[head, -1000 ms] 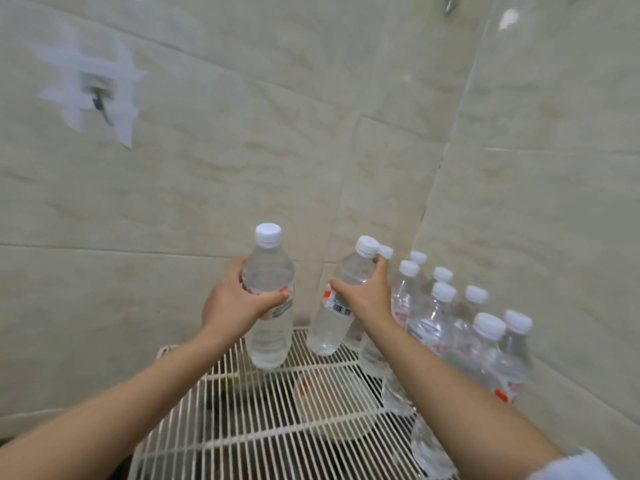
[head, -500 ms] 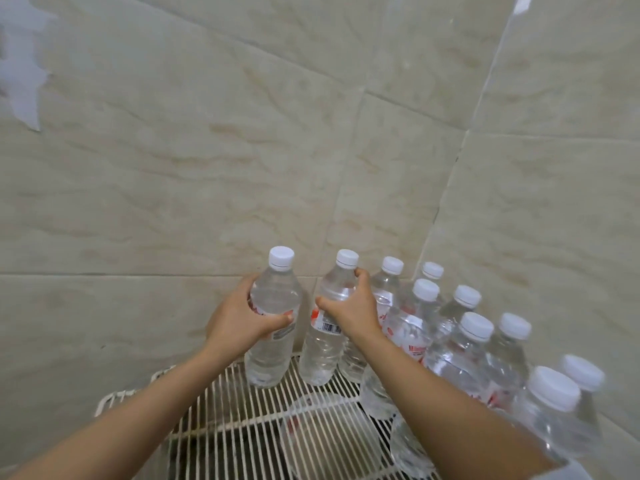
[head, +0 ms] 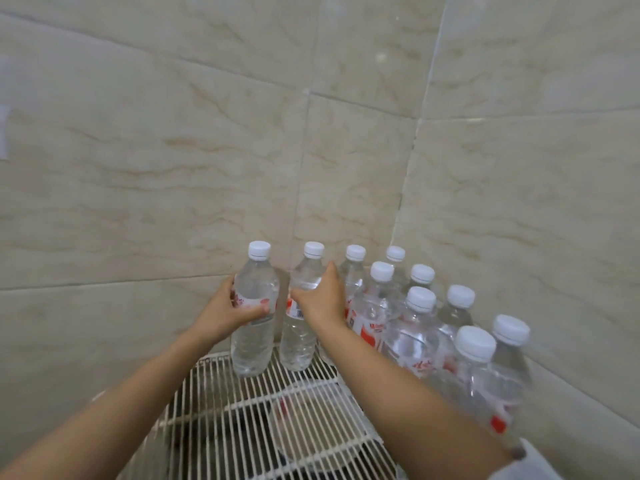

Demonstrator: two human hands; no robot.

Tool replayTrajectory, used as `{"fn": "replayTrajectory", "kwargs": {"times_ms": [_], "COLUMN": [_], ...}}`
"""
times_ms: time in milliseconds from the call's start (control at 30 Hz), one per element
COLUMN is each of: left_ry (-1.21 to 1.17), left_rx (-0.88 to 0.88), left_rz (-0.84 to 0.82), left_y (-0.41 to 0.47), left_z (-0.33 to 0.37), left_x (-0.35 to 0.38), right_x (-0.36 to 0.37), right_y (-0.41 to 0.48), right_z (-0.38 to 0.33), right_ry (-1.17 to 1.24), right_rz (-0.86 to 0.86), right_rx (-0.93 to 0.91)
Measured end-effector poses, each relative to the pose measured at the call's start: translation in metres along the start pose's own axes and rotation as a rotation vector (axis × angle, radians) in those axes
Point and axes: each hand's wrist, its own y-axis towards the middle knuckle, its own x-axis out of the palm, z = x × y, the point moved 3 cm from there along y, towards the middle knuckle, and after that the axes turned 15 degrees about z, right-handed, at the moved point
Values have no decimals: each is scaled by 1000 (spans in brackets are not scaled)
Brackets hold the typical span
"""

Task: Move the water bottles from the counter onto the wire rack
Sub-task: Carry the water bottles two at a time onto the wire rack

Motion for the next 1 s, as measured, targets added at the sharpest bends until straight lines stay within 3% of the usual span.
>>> {"fn": "replayTrajectory", "kwargs": {"times_ms": [133,333,467,767,1000], "left_ry": [183,266,341,528,578], "left_rx": [-47,-79,-107,-371,-448], "left_rz": [101,291,472,913,1157], "left_y": [-30,-112,-202,-435,-562], "left_z": [8,28,31,21,39], "left_x": [-19,-83,-143,-267,-322], "right_x": [-18,-32,-42,-69,-105], "right_y": [-26,-84,-146,-329,-430], "right_z": [1,-8,-26,-64,-95], "right_ry": [-9,86,189,268,336], "right_rz": [-64,-262,-452,-969,-1187], "right_rx": [-22,-74,-128,-244,-328]}}
